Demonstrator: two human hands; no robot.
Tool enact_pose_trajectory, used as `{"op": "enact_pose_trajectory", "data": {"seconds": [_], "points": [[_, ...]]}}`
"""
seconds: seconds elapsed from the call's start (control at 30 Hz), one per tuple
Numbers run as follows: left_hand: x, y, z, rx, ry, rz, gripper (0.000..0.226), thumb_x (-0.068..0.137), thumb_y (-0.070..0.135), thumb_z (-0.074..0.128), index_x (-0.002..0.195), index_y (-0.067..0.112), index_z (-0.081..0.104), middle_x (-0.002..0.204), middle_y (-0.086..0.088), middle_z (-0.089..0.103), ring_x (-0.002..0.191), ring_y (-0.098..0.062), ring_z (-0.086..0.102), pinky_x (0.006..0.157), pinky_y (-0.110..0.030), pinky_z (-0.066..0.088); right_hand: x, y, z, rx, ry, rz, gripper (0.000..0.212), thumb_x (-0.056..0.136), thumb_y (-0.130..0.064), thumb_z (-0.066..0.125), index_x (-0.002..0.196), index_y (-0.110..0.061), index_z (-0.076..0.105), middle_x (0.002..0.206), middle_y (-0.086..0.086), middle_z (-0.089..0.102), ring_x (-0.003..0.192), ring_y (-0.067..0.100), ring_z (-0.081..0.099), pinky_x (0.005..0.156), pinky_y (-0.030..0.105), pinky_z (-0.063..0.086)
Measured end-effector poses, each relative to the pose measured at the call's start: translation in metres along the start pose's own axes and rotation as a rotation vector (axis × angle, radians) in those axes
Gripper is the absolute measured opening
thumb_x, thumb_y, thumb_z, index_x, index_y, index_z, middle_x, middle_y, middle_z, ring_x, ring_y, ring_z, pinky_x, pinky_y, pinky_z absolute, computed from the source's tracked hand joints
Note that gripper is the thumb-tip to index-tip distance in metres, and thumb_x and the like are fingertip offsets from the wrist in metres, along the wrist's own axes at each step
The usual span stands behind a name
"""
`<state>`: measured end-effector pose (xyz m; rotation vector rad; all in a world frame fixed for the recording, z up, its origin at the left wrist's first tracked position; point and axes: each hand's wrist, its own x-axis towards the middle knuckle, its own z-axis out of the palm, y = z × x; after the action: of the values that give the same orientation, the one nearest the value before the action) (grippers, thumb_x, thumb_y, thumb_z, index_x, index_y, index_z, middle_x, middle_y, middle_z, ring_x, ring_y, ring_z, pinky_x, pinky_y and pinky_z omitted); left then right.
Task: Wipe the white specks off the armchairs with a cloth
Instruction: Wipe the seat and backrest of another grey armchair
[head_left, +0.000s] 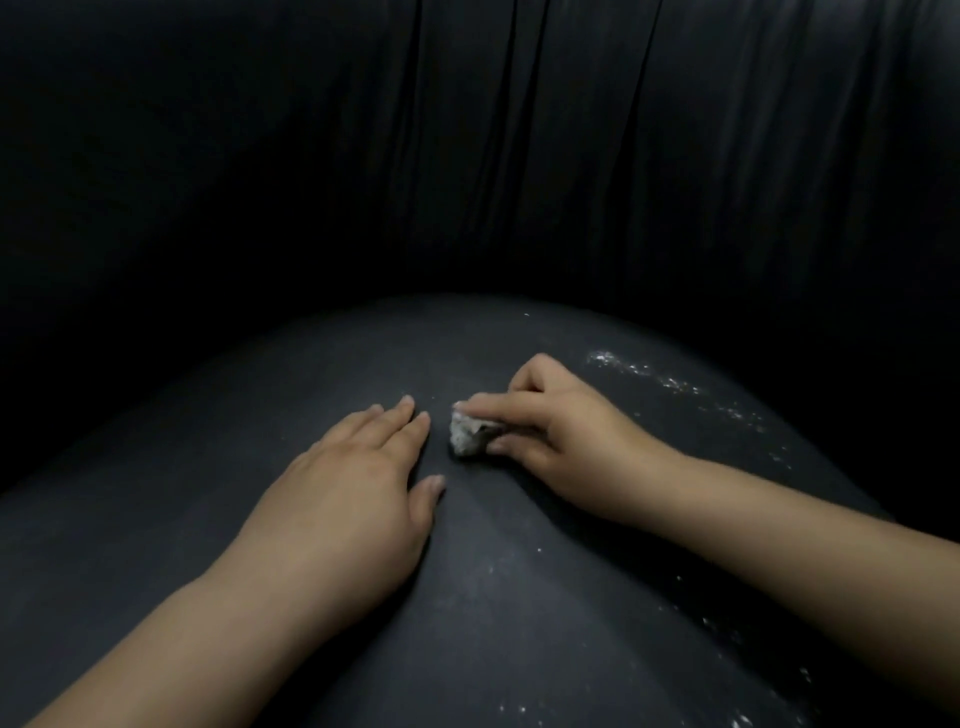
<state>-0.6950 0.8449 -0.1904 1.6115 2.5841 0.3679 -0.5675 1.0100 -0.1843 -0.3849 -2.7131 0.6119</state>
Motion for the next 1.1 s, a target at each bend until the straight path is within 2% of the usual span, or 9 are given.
{"op": "enact_pose_trajectory", "data": {"seconds": [0.07, 0.2, 0.37, 0.53, 0.63, 0.7, 0.8, 0.93, 1.1], "points": [[-0.002, -0.003, 0.000, -0.009, 0.006, -0.003, 0.064, 0.096, 0.054, 0.028, 0.153, 0.035, 0.008, 0.160, 0.019, 0.002, 0.146, -0.002, 0.002, 0.118, -0.024, 0.009, 0.002, 0.005, -0.006, -0.026, 0.003, 0.015, 0.039, 0.085, -0.018, 0.069, 0.122, -0.030, 0.064, 0.093, -0.003, 0.043, 0.086, 0.008, 0.048, 0.082, 0.005, 0.034], [-0.010, -0.009, -0.003, -0.001, -0.006, -0.016, 0.066, 0.094, 0.056, 0.029, 0.153, 0.035, 0.007, 0.158, 0.023, 0.001, 0.145, -0.001, 0.003, 0.119, -0.026, 0.014, -0.009, 0.026, -0.025, -0.089, 0.124, 0.219, 0.037, 0.086, -0.020, 0.068, 0.122, -0.029, 0.065, 0.094, -0.002, 0.044, 0.085, 0.009, 0.047, 0.077, 0.001, 0.030], [-0.011, -0.009, -0.007, 0.012, 0.007, -0.030, 0.067, 0.094, 0.057, 0.032, 0.153, 0.035, 0.010, 0.158, 0.022, 0.003, 0.146, -0.003, 0.005, 0.118, -0.024, 0.012, 0.000, -0.010, 0.009, 0.011, 0.031, -0.005, 0.038, 0.084, -0.020, 0.070, 0.120, -0.031, 0.065, 0.092, -0.003, 0.043, 0.083, 0.007, 0.047, 0.079, 0.003, 0.032], [-0.022, -0.014, -0.010, 0.047, 0.024, -0.093, 0.071, 0.092, 0.061, 0.033, 0.153, 0.032, 0.011, 0.159, 0.020, 0.003, 0.146, -0.005, 0.007, 0.115, -0.022, 0.011, 0.030, 0.015, -0.011, -0.116, 0.094, 0.247, 0.037, 0.088, -0.024, 0.065, 0.125, -0.029, 0.062, 0.100, 0.001, 0.043, 0.095, 0.016, 0.051, 0.081, 0.010, 0.031], [-0.028, -0.025, -0.014, 0.054, 0.044, -0.117, 0.074, 0.088, 0.065, 0.031, 0.152, 0.035, 0.012, 0.158, 0.021, 0.004, 0.145, -0.005, 0.007, 0.115, -0.024, 0.014, 0.006, 0.001, 0.000, -0.035, 0.087, 0.123, 0.036, 0.085, -0.023, 0.068, 0.120, -0.032, 0.065, 0.093, -0.003, 0.043, 0.082, 0.008, 0.047, 0.076, 0.002, 0.031], [-0.027, -0.027, -0.016, 0.035, 0.058, -0.123, 0.075, 0.087, 0.066, 0.033, 0.152, 0.035, 0.014, 0.159, 0.020, 0.007, 0.146, -0.006, 0.008, 0.116, -0.026, 0.013, 0.012, -0.012, 0.015, -0.008, 0.025, 0.014, 0.037, 0.085, -0.024, 0.069, 0.120, -0.035, 0.064, 0.092, -0.004, 0.043, 0.083, 0.008, 0.048, 0.080, 0.005, 0.035], [-0.025, -0.027, -0.014, 0.011, 0.072, -0.115, 0.074, 0.087, 0.065, 0.036, 0.152, 0.035, 0.016, 0.159, 0.018, 0.009, 0.146, -0.008, 0.008, 0.116, -0.026, 0.012, 0.049, -0.009, 0.015, -0.064, 0.029, 0.093, 0.037, 0.088, -0.025, 0.066, 0.123, -0.034, 0.062, 0.096, 0.000, 0.043, 0.091, 0.014, 0.051, 0.086, 0.014, 0.037], [-0.025, -0.031, -0.013, -0.002, 0.061, -0.080, 0.074, 0.087, 0.066, 0.033, 0.152, 0.037, 0.012, 0.159, 0.019, 0.005, 0.146, -0.008, 0.004, 0.116, -0.027, 0.011, 0.051, 0.008, 0.010, -0.108, 0.074, 0.190, 0.037, 0.088, -0.027, 0.066, 0.123, -0.036, 0.061, 0.093, -0.006, 0.040, 0.082, 0.004, 0.045, 0.073, 0.000, 0.028], [-0.020, -0.030, -0.012, 0.055, 0.078, 0.003, 0.074, 0.090, 0.063, 0.030, 0.152, 0.028, 0.014, 0.159, 0.009, 0.014, 0.140, -0.014, 0.015, 0.111, -0.031, 0.022, 0.040, 0.007, 0.019, -0.107, 0.055, 0.212, 0.036, 0.090, -0.027, 0.062, 0.124, -0.040, 0.060, 0.089, -0.013, 0.039, 0.085, 0.008, 0.047, 0.082, 0.017, 0.036]]}}
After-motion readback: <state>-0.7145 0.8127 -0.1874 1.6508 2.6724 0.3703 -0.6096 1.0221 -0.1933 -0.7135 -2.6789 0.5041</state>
